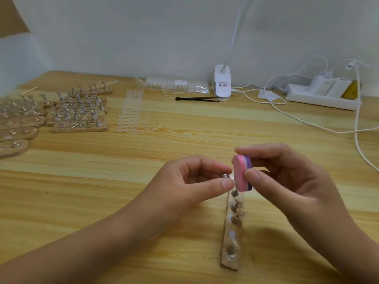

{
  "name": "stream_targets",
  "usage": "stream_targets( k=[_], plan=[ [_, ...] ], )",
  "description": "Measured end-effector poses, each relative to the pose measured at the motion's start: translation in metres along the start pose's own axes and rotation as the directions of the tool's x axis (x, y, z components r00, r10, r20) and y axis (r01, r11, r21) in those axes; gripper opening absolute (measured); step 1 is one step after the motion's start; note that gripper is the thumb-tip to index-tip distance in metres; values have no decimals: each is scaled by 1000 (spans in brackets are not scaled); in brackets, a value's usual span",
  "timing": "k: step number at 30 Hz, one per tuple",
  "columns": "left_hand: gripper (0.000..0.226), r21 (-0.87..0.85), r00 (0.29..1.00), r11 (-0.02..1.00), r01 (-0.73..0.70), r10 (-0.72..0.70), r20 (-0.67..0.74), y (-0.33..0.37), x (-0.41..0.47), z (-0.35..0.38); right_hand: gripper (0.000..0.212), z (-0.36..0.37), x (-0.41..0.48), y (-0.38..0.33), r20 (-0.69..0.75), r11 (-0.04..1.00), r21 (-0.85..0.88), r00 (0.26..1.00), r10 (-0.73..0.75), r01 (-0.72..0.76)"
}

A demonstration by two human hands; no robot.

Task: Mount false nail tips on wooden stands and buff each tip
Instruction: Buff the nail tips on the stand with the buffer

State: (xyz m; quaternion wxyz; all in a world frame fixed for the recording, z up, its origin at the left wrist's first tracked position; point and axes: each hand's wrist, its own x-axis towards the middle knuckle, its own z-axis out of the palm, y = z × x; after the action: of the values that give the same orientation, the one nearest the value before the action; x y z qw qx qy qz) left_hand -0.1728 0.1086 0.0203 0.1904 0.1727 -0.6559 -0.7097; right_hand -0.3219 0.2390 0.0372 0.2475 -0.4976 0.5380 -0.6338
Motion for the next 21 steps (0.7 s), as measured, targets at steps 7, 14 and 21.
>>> stream_targets(
  k=[7,14,21],
  plan=[
    [24,-7,1000,1000,-1,1,-8,2,-1,1,25,-1,-1,3,48,1000,-29,999,7,-5],
    [28,26,997,1000,-16,17,-71,6,-1,-3,27,0,-2,6,76,999,-32,997,-3,5],
    [28,-1,998,1000,-10,10,-59,5,0,-2,21,-3,-3,8,78,993,-108,996,-41,49]
  ],
)
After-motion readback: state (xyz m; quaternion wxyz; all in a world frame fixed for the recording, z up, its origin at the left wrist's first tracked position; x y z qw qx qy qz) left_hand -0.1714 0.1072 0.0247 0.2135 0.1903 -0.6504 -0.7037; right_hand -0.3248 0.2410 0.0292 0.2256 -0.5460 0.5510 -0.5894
